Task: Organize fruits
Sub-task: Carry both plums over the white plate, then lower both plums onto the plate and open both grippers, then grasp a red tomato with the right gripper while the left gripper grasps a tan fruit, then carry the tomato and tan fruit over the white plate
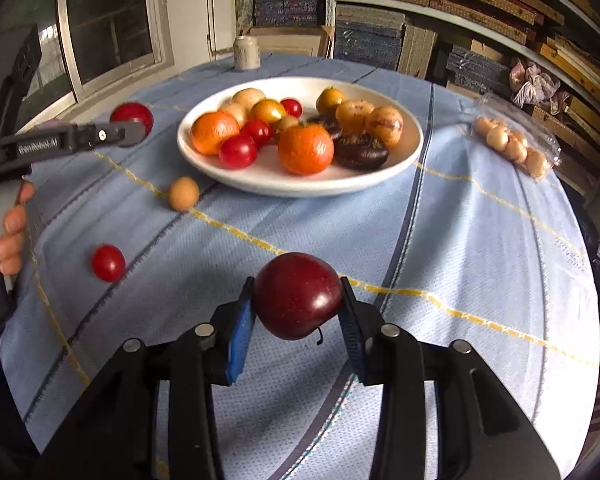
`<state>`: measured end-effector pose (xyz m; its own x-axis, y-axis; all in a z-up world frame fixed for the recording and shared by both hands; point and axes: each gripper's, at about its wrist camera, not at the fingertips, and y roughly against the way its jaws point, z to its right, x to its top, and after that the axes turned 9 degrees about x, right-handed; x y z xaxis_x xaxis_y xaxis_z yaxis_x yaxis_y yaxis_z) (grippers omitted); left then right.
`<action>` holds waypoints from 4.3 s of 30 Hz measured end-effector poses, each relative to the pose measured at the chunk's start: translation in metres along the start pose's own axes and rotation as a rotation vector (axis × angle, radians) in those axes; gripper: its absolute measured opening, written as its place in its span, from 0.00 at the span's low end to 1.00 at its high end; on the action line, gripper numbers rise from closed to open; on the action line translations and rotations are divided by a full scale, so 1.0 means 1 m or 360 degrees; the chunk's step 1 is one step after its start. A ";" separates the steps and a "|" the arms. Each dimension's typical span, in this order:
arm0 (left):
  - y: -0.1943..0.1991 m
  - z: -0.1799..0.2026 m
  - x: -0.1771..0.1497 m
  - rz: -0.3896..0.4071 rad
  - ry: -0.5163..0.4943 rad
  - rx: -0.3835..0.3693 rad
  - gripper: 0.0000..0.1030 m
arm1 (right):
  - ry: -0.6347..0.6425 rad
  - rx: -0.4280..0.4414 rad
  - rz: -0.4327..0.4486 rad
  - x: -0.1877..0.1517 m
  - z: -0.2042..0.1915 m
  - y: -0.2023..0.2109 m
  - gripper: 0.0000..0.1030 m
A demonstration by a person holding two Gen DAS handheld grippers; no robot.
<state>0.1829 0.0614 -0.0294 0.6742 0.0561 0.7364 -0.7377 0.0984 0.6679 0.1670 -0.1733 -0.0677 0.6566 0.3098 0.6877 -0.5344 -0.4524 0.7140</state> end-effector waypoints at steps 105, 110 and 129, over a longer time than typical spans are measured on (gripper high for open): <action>-0.028 0.065 -0.030 -0.0112 -0.0445 0.0180 0.27 | -0.0234 0.0047 0.0175 -0.018 -0.014 0.030 0.24; -0.007 0.059 -0.028 -0.0059 -0.0421 0.0145 0.27 | -0.0223 0.0047 0.0201 -0.015 -0.016 0.038 0.24; 0.016 0.063 0.012 0.0043 -0.0379 0.0097 0.27 | -0.0123 0.0026 0.0270 0.062 -0.009 0.058 0.24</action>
<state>0.1767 0.0011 -0.0036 0.6324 -0.1789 0.7537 -0.7608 0.0396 0.6478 0.1721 -0.1734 0.0179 0.5968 0.1631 0.7856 -0.6327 -0.5066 0.5858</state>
